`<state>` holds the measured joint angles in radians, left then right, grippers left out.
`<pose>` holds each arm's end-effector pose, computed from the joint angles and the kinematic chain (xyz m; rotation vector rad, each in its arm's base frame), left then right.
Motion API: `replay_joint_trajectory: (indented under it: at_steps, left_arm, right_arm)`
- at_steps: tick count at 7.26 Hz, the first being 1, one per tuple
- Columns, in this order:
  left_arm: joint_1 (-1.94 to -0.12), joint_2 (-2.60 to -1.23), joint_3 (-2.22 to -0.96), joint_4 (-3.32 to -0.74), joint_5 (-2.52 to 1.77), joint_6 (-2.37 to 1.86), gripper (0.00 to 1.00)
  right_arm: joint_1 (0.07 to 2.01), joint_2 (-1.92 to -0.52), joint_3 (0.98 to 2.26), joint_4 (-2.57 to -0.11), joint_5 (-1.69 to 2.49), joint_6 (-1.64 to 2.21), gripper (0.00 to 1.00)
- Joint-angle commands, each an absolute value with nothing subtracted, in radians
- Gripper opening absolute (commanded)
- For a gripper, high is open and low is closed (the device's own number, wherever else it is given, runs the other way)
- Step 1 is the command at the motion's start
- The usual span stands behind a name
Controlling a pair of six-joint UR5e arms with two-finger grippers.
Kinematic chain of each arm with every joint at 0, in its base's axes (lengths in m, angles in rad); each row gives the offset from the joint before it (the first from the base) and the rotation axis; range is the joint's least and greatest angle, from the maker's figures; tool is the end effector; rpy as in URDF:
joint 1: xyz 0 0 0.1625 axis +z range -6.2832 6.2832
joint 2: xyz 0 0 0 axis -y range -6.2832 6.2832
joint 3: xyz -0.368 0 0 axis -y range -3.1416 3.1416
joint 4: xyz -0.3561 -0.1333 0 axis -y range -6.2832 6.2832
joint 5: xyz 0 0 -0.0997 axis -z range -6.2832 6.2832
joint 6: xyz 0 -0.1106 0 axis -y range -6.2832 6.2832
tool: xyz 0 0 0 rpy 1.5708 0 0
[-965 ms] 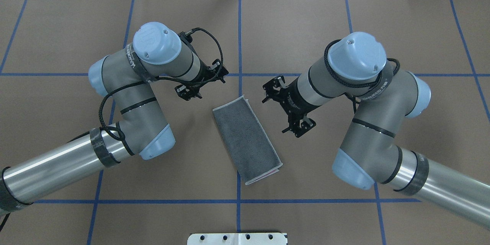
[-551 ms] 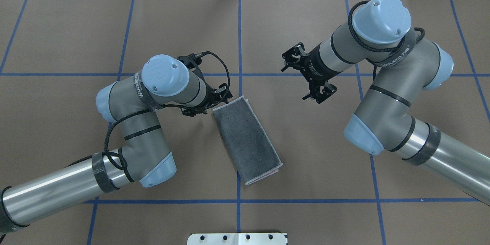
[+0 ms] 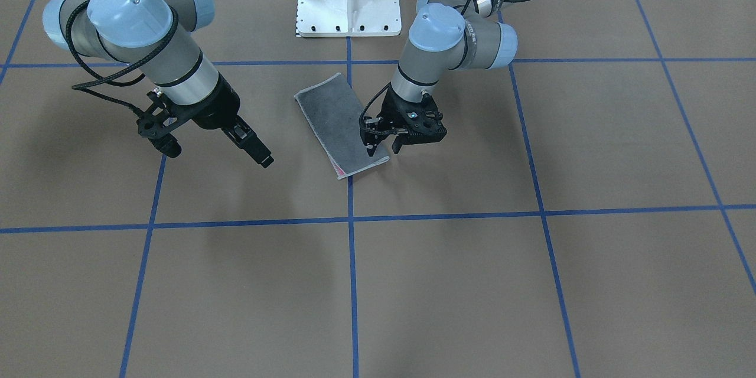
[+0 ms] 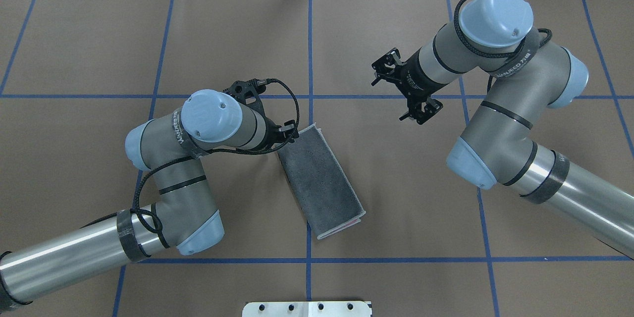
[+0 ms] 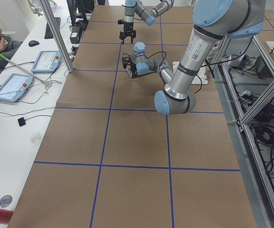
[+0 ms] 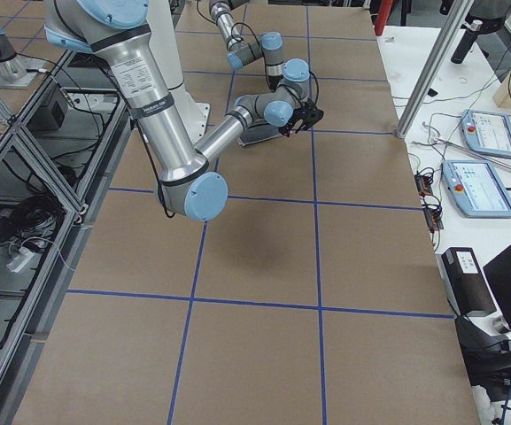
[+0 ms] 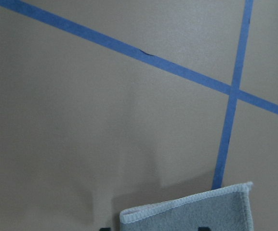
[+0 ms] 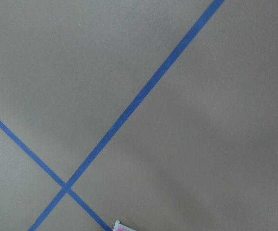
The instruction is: Fold towel twice with both arms
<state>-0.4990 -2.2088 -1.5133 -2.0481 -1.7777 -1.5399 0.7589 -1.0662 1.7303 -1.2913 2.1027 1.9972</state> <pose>0.5268 -0.4130 0.2291 0.0957 1.0705 -0.3130 -0.3779 -0.4648 0.2404 -0.3422 -1.0184 0.8234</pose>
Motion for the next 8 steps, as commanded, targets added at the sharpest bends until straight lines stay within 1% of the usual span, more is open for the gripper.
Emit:
replay_joint_trajectory:
  at_steps: [1,3,4,7,8]
  left_arm:
    - [-0.499,-2.206,-1.499,-2.065,-1.776,-1.523,0.59]
    - [-0.497,-2.206,-1.480,-2.083,-1.766,-1.511,0.57]
    - [-0.495,-2.209,-1.476,-2.083,-1.766,-1.511,0.50]
    - [-0.495,-2.210,-1.474,-2.083,-1.766,-1.511,0.34]
    - [-0.495,-2.210,-1.474,-2.083,-1.766,-1.511,0.34]
  right_arm:
    - [0.759,-1.068,1.721,-1.290,2.102,1.996,1.00]
    - [0.759,-1.066,1.721,-1.292,2.102,1.996,1.00]
    - [0.759,-1.069,1.720,-1.292,2.103,1.996,1.00]
    - [0.759,-1.072,1.721,-1.292,2.103,1.997,1.00]
    - [0.761,-1.074,1.721,-1.292,2.103,1.997,1.00]
